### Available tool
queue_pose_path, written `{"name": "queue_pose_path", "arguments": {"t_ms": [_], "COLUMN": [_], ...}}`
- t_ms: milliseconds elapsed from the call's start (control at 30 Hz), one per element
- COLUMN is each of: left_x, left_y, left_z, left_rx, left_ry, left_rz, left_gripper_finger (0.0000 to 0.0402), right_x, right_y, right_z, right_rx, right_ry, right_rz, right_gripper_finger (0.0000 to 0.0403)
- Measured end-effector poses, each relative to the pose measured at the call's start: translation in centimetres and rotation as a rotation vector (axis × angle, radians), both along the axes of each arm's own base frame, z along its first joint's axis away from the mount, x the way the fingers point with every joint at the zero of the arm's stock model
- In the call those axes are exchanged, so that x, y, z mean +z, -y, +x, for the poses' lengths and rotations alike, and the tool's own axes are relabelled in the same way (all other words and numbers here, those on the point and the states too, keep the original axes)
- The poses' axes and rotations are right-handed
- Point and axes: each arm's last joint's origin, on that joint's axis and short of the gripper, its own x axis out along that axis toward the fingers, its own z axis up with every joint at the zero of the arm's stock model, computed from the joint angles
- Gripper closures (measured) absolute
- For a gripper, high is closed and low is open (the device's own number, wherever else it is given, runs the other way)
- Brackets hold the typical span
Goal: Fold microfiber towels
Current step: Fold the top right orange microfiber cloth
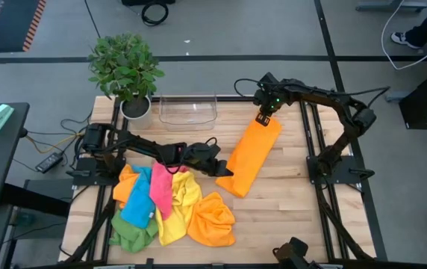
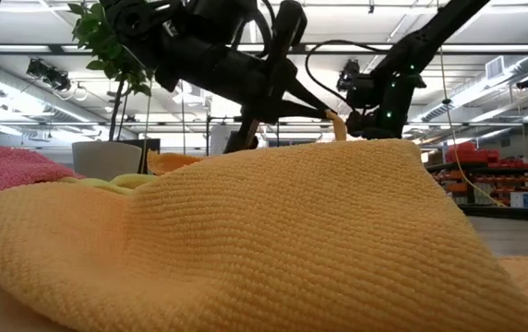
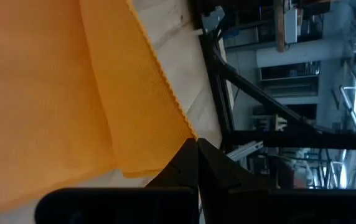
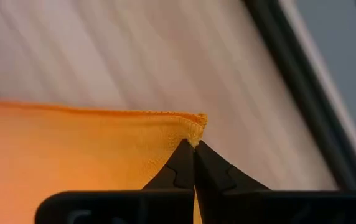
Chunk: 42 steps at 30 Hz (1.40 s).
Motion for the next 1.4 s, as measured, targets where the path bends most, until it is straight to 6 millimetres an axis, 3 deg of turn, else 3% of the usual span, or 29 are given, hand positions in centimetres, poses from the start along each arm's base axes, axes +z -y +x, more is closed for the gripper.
{"name": "queue_pose_path", "arguments": {"t_ms": [400,733,967,1200,1400], "left_x": [-1.9,-3.5,-6.4,-6.6,-6.6], "left_y": [0.5,0.5,0.6,-0.1,-0.7], "left_z": [-1.0,-1.7,-1.0,-1.0,-1.0], "left_rx": [0.035,0.052,0.049,0.056,0.069], "left_ry": [-0.216,-0.368,-0.406,-0.406,-0.411], "left_rz": [0.047,0.059,0.006,0.020,0.024], "left_gripper_finger": [0.0398,0.0398,0.0397,0.0397,0.0397], "right_x": [-3.1,-3.1,-3.5,-3.4,-2.7], "right_y": [1.3,1.8,1.8,1.9,2.0], "right_z": [0.6,1.2,1.4,1.5,1.5], "right_rx": [-0.031,-0.047,-0.041,-0.043,-0.084], "right_ry": [-0.015,0.041,0.044,0.051,0.038], "right_rz": [0.081,0.045,0.048,0.041,0.059], "right_gripper_finger": [0.0398,0.0398,0.0398,0.0396,0.0349]}}
